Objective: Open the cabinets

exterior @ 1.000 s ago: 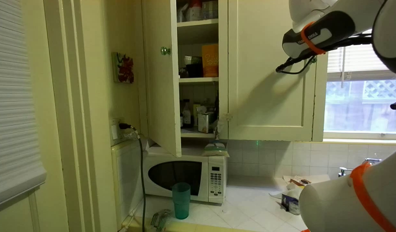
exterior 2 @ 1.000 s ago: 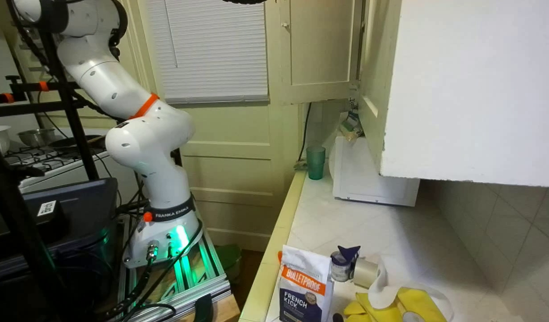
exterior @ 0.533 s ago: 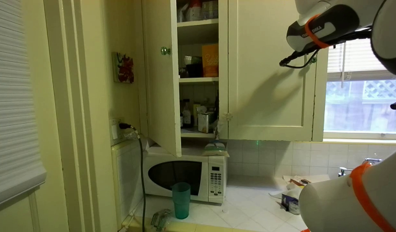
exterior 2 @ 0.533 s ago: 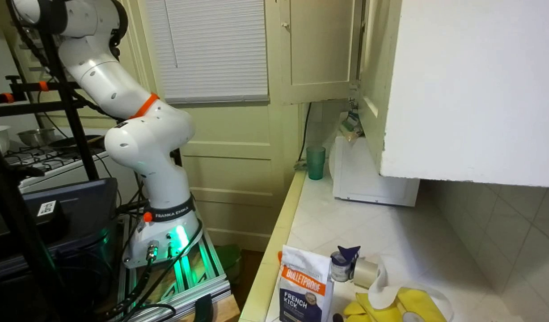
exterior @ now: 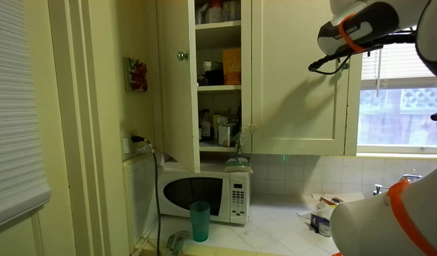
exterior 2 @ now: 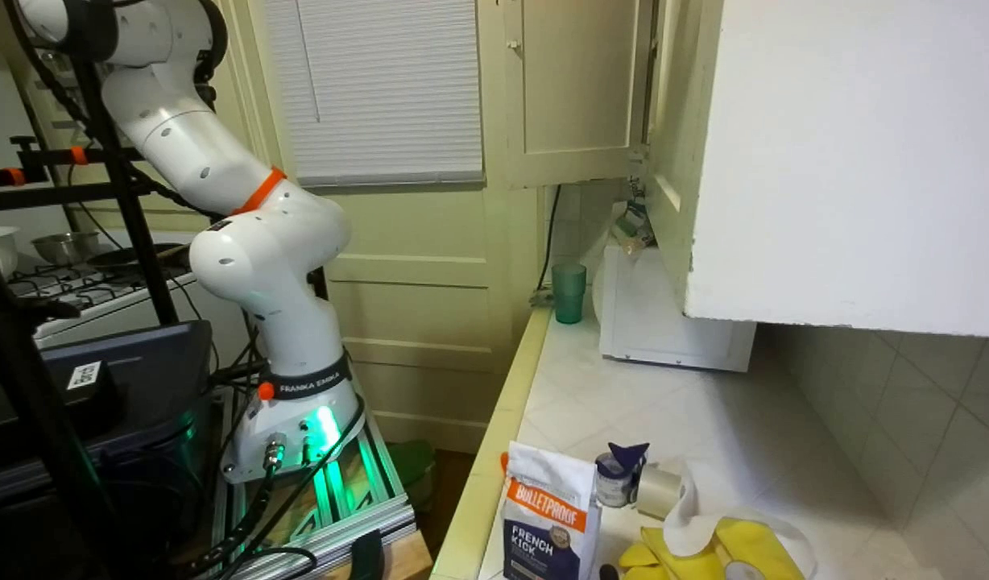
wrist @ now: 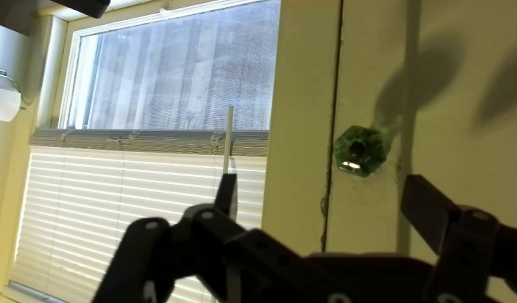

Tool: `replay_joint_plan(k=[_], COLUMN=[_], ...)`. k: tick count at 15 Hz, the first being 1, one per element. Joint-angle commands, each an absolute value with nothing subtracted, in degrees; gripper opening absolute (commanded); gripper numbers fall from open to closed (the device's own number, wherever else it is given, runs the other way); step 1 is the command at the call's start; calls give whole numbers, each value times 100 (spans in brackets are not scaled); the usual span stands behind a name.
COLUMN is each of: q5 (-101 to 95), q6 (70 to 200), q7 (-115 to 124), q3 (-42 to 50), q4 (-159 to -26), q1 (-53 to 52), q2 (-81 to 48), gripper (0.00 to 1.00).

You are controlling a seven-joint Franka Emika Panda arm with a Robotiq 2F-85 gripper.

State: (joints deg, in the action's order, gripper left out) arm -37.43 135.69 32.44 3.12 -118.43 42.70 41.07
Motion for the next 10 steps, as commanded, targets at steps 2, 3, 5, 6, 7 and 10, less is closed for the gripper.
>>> replay_joint_plan(k=[2, 3, 5, 6, 7, 10], q5=[-3571, -3485, -3223, -3107, -2990, -2828], q6=[13535, 13512, 13507, 13532, 13527, 13519], q7=[3037, 2971, 2751, 2630, 2523, 2289], q3=[416, 458, 597, 656, 707, 769], q4=[-11854, -11843, -11840, -11843, -11841, -11832], q1=[4062, 3995, 3808, 3749, 3690, 3653], q2=[4090, 4081, 4074, 4072, 4075, 4074], gripper=[100, 100, 100, 100, 100, 100])
